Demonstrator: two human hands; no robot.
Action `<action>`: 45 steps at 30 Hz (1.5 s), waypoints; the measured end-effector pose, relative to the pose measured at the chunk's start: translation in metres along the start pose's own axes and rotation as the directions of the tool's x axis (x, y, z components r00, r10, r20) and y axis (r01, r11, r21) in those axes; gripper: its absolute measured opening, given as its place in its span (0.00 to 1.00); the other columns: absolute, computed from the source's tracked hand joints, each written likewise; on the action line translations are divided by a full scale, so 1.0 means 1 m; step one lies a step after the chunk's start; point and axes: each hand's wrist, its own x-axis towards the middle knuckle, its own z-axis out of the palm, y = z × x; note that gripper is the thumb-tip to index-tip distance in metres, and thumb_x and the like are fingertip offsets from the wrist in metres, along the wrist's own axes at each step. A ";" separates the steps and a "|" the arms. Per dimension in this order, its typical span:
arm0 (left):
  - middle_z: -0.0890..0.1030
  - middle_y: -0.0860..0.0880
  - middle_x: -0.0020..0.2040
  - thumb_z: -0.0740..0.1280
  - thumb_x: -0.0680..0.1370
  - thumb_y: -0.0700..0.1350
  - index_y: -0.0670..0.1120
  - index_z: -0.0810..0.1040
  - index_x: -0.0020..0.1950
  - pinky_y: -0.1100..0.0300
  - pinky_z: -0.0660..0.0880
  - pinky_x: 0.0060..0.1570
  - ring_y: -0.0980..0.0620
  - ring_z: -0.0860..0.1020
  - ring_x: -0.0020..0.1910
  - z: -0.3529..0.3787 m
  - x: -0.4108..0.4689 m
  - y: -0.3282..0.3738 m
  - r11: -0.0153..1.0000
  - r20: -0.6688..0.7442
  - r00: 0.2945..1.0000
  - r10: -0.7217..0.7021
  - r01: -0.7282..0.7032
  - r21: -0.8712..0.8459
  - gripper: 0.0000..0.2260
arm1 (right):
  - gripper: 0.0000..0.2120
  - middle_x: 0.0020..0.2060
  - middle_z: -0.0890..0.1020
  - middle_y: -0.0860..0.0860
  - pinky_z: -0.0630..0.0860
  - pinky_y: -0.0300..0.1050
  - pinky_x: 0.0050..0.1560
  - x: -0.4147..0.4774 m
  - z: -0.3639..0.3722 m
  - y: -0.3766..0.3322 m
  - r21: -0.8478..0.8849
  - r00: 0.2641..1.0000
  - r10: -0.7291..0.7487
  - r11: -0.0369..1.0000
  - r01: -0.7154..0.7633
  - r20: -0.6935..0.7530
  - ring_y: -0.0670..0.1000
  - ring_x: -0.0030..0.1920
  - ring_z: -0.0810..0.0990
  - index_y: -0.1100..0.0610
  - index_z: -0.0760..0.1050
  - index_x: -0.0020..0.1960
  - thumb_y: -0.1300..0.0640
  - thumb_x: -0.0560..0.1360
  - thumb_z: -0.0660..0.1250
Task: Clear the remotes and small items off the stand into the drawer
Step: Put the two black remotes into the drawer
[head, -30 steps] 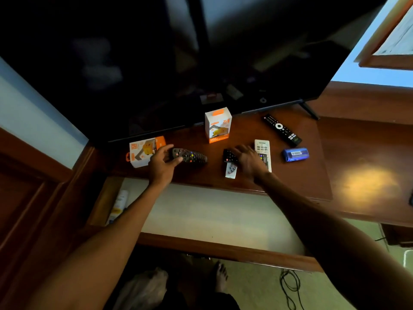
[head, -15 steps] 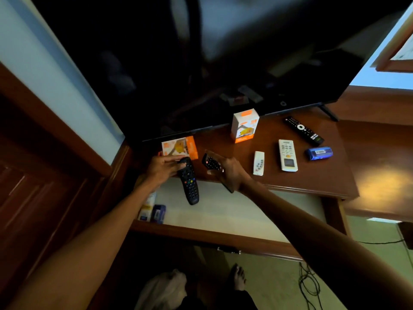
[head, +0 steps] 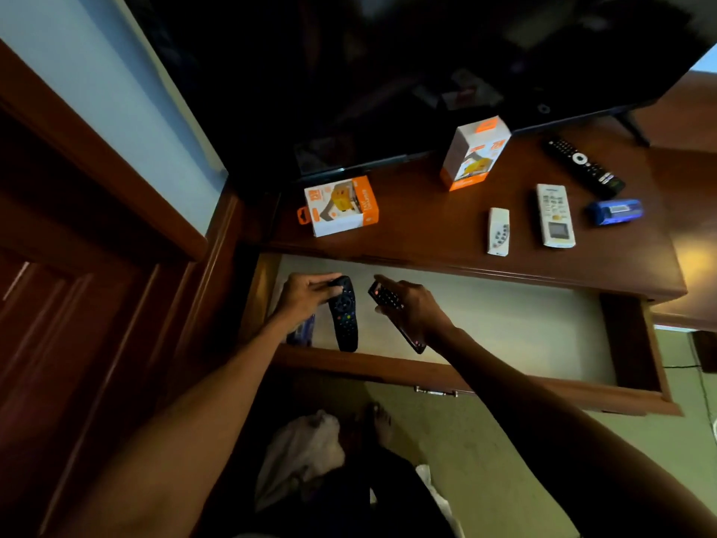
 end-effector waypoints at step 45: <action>0.72 0.41 0.69 0.76 0.70 0.39 0.47 0.69 0.73 0.51 0.69 0.68 0.42 0.71 0.67 -0.027 0.076 -0.038 0.727 0.206 0.976 -0.067 -0.094 0.681 0.32 | 0.48 0.63 0.70 0.63 0.76 0.59 0.61 0.059 0.100 0.001 0.281 0.898 0.388 0.856 -0.435 0.208 0.66 0.61 0.73 0.52 0.58 0.76 0.61 0.62 0.80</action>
